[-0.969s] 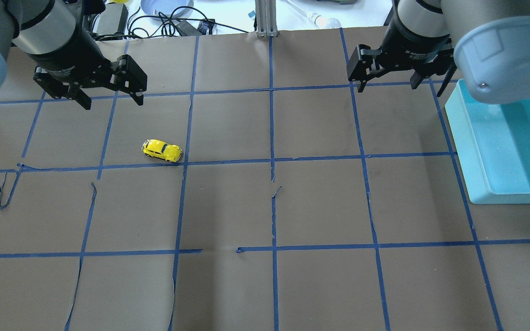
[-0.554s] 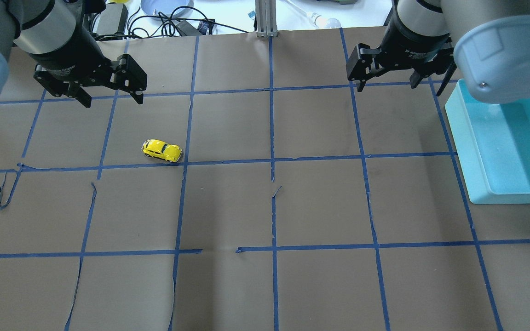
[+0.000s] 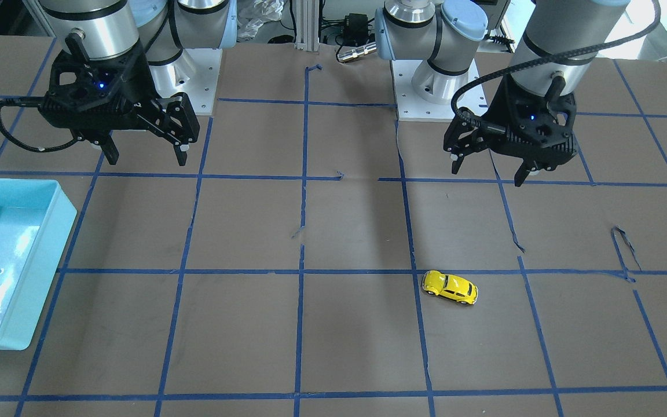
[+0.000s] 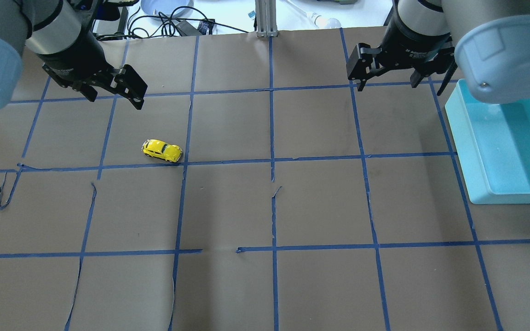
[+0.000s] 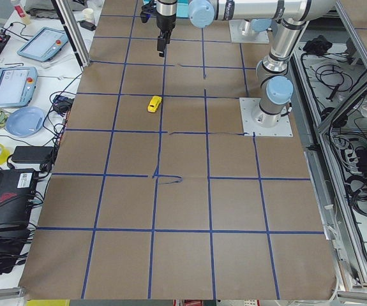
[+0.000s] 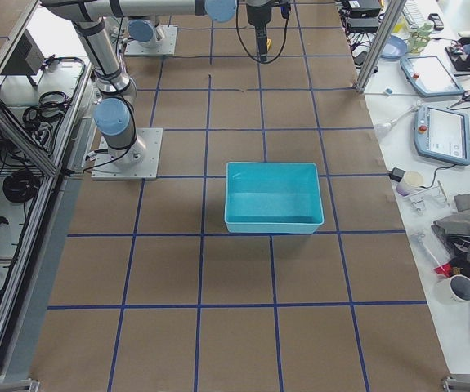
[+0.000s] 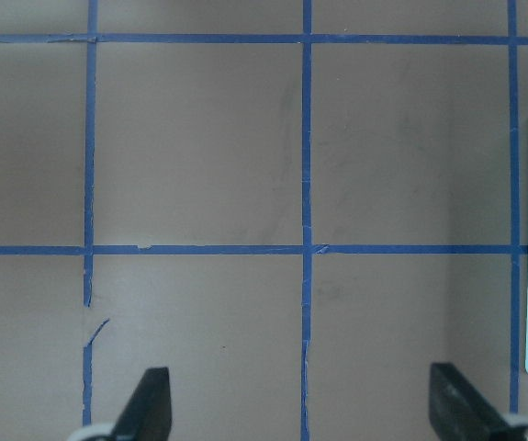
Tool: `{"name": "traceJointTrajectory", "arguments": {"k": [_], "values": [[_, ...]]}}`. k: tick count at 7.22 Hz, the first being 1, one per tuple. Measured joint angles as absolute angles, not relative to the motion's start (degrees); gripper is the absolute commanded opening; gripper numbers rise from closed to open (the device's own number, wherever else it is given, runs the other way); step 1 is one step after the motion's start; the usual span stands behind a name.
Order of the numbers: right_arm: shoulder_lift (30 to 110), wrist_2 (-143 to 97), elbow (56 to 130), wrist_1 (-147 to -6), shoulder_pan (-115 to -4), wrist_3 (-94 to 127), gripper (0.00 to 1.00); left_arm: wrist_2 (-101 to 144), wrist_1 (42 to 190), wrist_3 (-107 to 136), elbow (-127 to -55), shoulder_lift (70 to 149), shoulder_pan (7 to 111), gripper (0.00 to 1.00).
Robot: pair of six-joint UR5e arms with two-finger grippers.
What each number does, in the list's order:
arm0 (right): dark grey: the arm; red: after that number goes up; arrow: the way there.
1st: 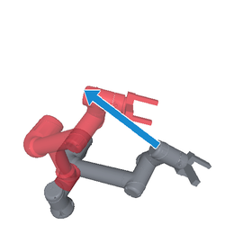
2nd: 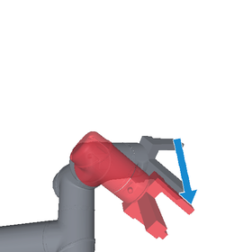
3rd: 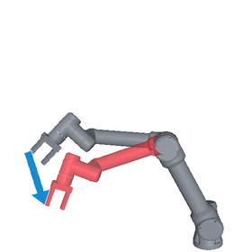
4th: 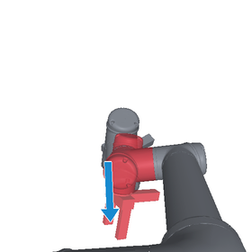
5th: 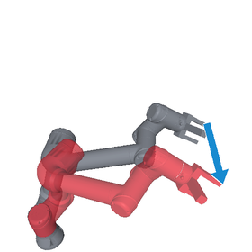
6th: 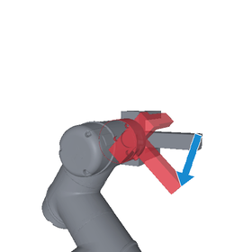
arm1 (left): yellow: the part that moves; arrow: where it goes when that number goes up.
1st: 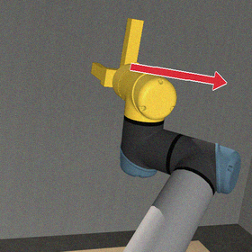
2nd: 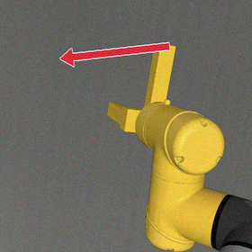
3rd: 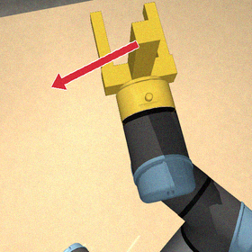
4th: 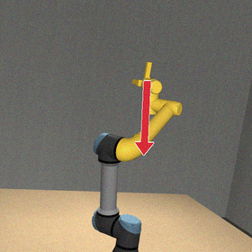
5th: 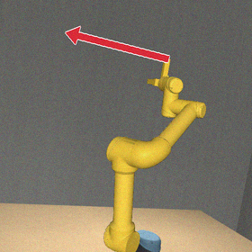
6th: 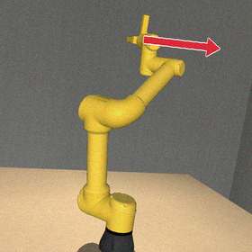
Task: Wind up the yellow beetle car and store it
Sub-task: 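Lower the left gripper over the yellow beetle car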
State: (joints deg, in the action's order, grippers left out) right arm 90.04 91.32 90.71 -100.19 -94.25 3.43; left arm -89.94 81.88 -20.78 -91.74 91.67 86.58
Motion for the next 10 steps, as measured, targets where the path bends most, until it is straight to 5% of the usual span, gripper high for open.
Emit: {"name": "traceJointTrajectory", "arguments": {"k": [7, 8, 10], "values": [[89.8, 91.2, 90.7, -100.2, -94.2, 3.4, 1.0, -90.6, 60.9, -85.8, -104.0, 104.6, 84.6, 1.0], [89.8, 91.2, 90.7, -100.2, -94.2, 3.4, 1.0, -90.7, 58.5, -93.2, -104.1, 106.9, 84.4, 0.85], [89.8, 91.2, 90.8, -100.2, -94.2, 3.4, 1.0, -90.6, 53.2, -103.8, -103.8, 111.2, 84.4, 0.85]]}}
